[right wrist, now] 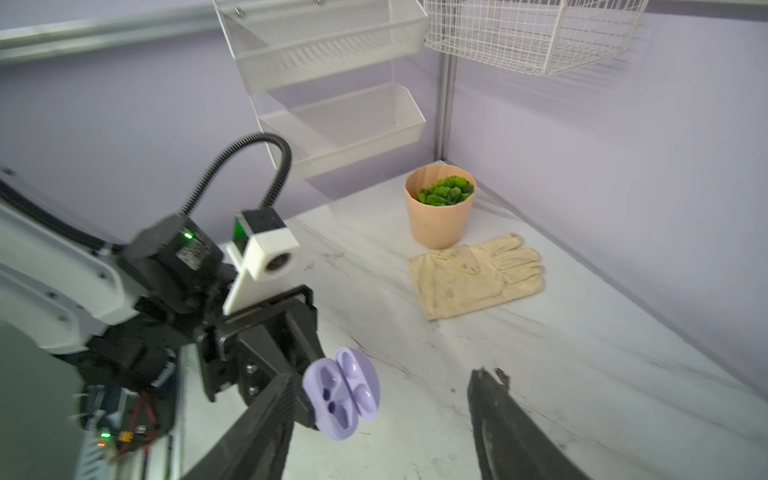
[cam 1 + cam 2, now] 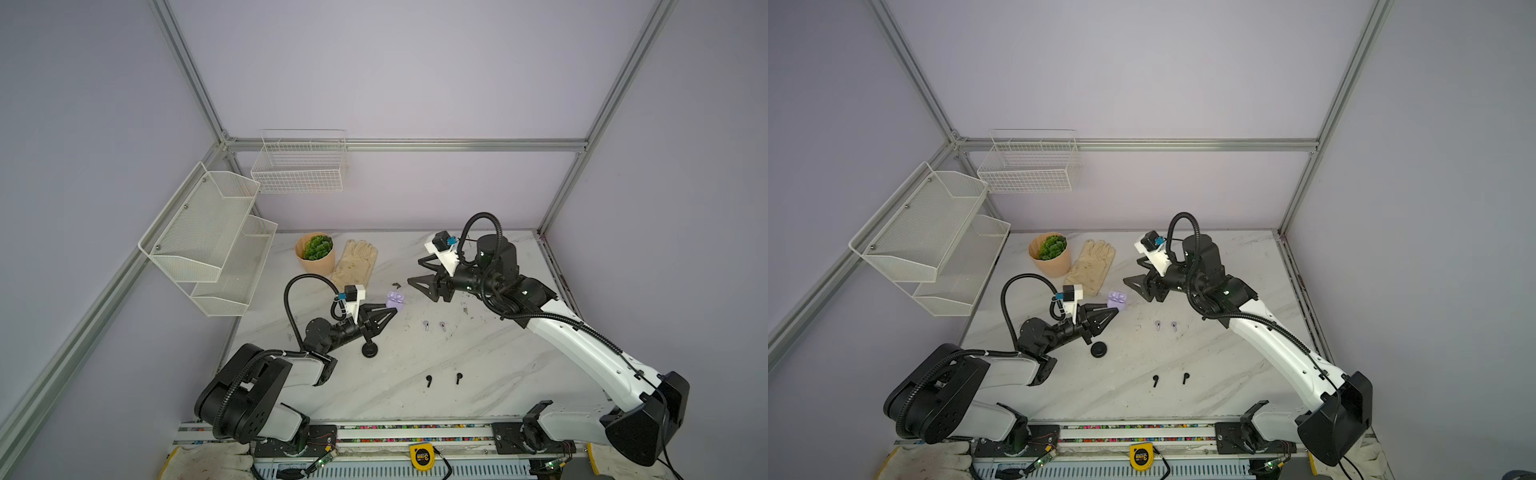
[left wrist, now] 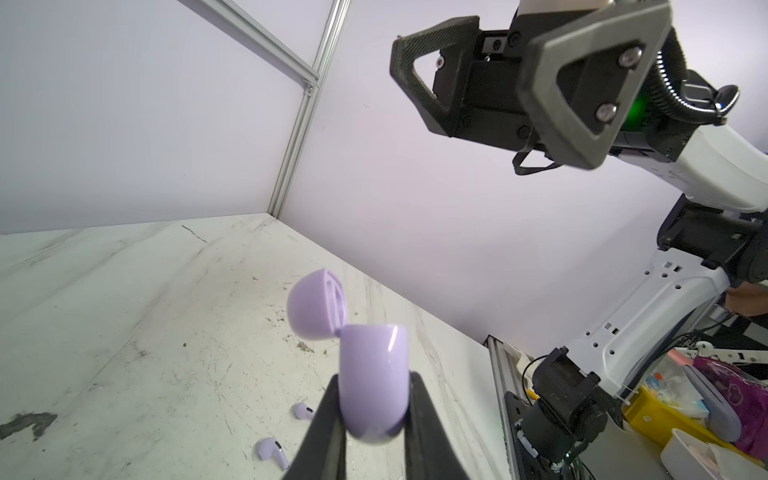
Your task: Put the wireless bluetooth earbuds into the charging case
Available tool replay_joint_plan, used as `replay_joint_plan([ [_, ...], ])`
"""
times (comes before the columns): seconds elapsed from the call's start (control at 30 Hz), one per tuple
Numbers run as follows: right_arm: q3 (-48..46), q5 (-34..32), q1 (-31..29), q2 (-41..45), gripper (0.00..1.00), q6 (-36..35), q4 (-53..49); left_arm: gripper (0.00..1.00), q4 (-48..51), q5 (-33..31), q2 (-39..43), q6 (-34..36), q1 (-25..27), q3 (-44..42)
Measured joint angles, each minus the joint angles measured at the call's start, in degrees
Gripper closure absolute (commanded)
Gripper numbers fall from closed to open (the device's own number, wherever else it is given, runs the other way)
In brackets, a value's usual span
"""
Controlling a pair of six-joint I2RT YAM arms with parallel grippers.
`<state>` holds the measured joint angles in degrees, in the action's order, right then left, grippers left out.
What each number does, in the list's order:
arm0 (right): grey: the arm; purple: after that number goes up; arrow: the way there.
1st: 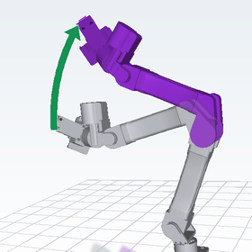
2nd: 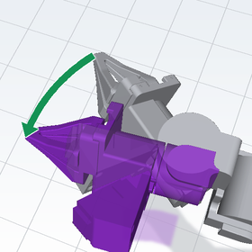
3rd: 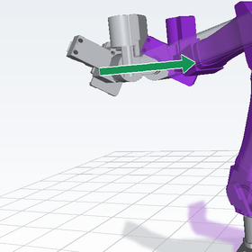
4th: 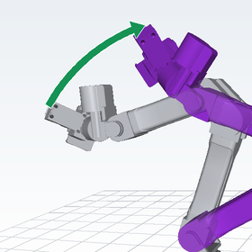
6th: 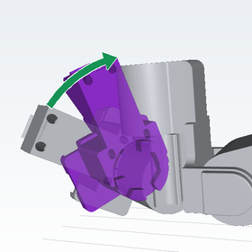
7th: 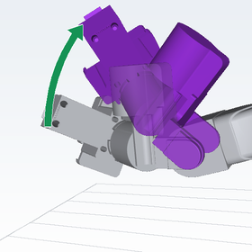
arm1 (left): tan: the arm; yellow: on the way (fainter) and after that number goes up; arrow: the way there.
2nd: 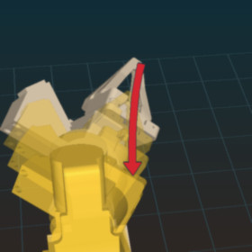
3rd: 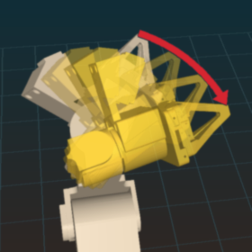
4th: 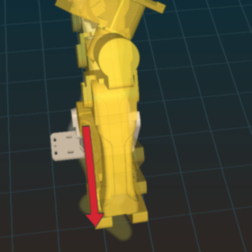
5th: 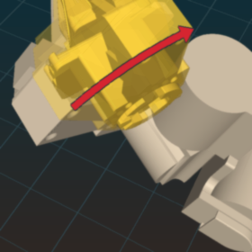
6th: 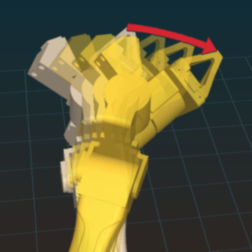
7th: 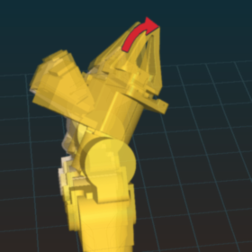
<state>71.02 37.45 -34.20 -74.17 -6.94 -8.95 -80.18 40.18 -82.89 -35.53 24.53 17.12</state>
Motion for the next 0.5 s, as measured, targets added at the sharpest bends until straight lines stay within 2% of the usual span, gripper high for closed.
replay_joint_plan([
  [0.13,-1.3,9.9,2.0,-2.9,0.37,6.6,2.3,1.0,-0.3,1.4,0.4,-1.9,0.0,0.0],
  [0.23,-3.6,14.5,2.5,-4.9,0.37,9.0,3.1,1.0,-0.6,2.1,2.6,-2.8,0.1,0.0],
  [0.5,-4.9,20.8,2.8,-9.9,0.37,14.3,5.9,1.0,-1.6,3.6,4.0,-3.3,0.3,0.0],
])
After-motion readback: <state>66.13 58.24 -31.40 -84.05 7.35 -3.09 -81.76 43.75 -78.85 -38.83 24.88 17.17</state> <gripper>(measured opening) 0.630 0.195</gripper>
